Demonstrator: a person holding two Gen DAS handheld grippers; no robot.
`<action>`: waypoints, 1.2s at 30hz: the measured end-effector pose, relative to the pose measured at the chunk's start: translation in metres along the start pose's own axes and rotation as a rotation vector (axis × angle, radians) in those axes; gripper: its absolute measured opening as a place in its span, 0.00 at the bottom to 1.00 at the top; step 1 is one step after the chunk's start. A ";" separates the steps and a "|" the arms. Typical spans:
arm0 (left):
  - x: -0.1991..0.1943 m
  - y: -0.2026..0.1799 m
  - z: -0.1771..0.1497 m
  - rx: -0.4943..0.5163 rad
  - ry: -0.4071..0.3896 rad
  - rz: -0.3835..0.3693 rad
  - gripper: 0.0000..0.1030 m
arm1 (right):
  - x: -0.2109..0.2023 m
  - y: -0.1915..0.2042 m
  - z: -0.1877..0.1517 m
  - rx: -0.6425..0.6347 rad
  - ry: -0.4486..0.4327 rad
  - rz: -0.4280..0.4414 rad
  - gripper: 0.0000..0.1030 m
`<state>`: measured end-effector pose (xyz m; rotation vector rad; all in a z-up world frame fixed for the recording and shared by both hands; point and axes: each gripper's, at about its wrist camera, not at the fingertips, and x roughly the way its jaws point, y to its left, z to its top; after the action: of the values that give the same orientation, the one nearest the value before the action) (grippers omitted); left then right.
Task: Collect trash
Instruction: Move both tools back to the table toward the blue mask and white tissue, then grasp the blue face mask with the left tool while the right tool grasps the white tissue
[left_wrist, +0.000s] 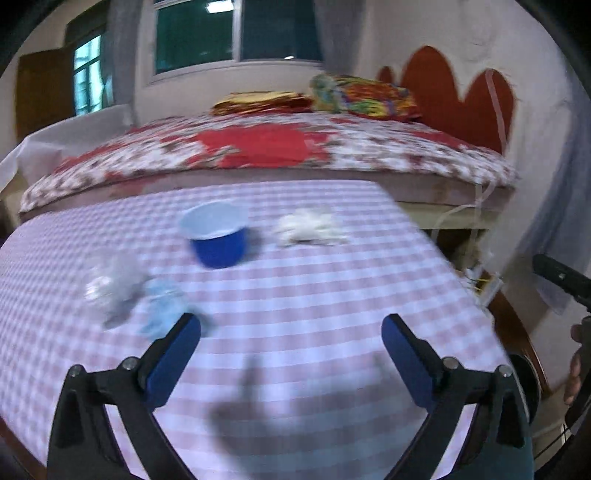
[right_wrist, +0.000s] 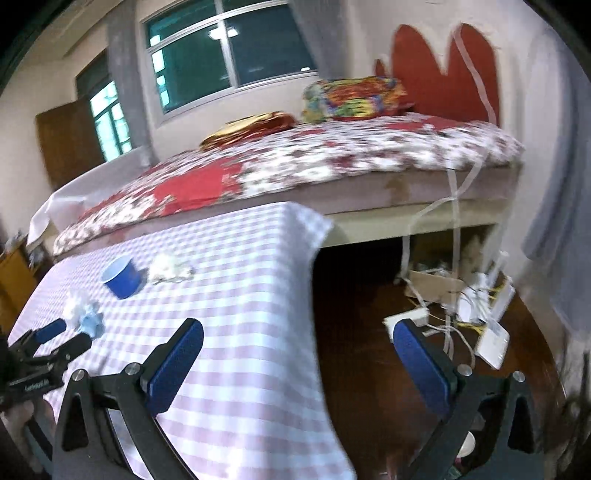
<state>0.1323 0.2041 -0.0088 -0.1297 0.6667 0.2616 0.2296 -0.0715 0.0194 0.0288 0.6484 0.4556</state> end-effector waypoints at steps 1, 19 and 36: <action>0.001 0.012 -0.001 -0.018 0.003 0.023 0.95 | 0.006 0.010 0.003 -0.019 0.010 0.016 1.00; 0.049 0.078 0.004 -0.072 0.108 0.081 0.86 | 0.116 0.148 0.053 -0.237 0.104 0.186 0.92; 0.086 0.092 0.009 -0.090 0.184 0.010 0.68 | 0.211 0.163 0.042 -0.257 0.292 0.163 0.64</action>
<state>0.1763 0.3112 -0.0586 -0.2383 0.8392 0.2920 0.3370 0.1687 -0.0419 -0.2336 0.8731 0.7052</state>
